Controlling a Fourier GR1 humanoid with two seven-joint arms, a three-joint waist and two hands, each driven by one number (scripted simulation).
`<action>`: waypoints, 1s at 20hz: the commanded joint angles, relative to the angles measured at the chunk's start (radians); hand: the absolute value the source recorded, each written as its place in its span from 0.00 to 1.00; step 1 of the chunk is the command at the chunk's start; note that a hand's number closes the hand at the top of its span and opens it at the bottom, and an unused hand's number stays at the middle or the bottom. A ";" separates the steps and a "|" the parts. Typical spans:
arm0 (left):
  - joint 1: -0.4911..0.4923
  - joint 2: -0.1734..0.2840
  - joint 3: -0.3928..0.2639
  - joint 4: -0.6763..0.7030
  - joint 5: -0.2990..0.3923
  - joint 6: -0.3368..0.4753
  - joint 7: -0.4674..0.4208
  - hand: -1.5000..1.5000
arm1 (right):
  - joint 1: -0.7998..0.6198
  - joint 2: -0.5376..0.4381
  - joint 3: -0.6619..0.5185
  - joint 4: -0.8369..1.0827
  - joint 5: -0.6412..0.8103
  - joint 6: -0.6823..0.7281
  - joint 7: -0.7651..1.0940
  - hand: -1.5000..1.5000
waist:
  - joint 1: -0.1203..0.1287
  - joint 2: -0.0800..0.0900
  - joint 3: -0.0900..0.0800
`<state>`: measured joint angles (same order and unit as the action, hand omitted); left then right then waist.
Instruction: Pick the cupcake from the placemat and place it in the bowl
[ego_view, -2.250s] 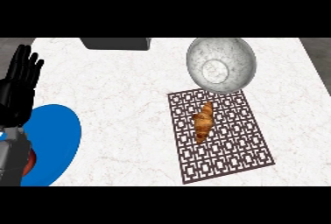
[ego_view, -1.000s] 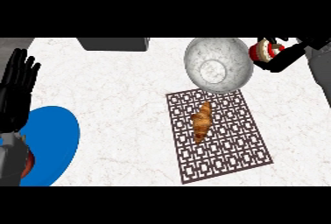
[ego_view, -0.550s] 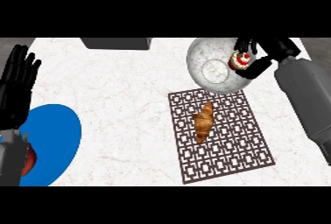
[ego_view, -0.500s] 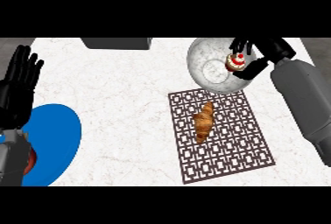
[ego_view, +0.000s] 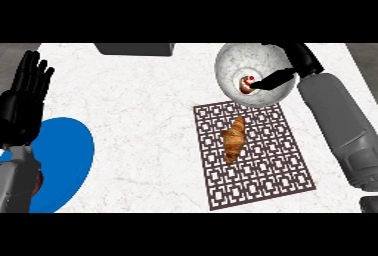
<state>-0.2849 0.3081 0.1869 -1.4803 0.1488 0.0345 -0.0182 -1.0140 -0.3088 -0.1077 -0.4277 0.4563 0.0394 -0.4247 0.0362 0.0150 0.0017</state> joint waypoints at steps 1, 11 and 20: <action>0.010 -0.021 -0.019 0.014 -0.012 -0.001 -0.018 0.50 | -0.030 -0.010 -0.108 0.029 -0.078 -0.086 -0.070 0.00 | 0.004 0.003 0.000; 0.021 -0.005 0.006 -0.011 0.012 -0.020 -0.013 0.50 | -0.050 -0.293 -0.313 0.173 -0.232 0.049 -0.106 0.00 | 0.023 0.011 0.001; -0.055 0.010 0.011 0.038 0.007 -0.022 -0.002 0.50 | 0.023 -0.456 -0.383 0.246 -0.288 0.240 -0.226 0.00 | 0.032 0.024 0.004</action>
<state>-0.3189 0.3056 0.1851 -1.4669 0.1485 0.0226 -0.0170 -0.9952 -0.7101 -0.4631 -0.2095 0.1883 0.2274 -0.6296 0.0590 0.0347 0.0057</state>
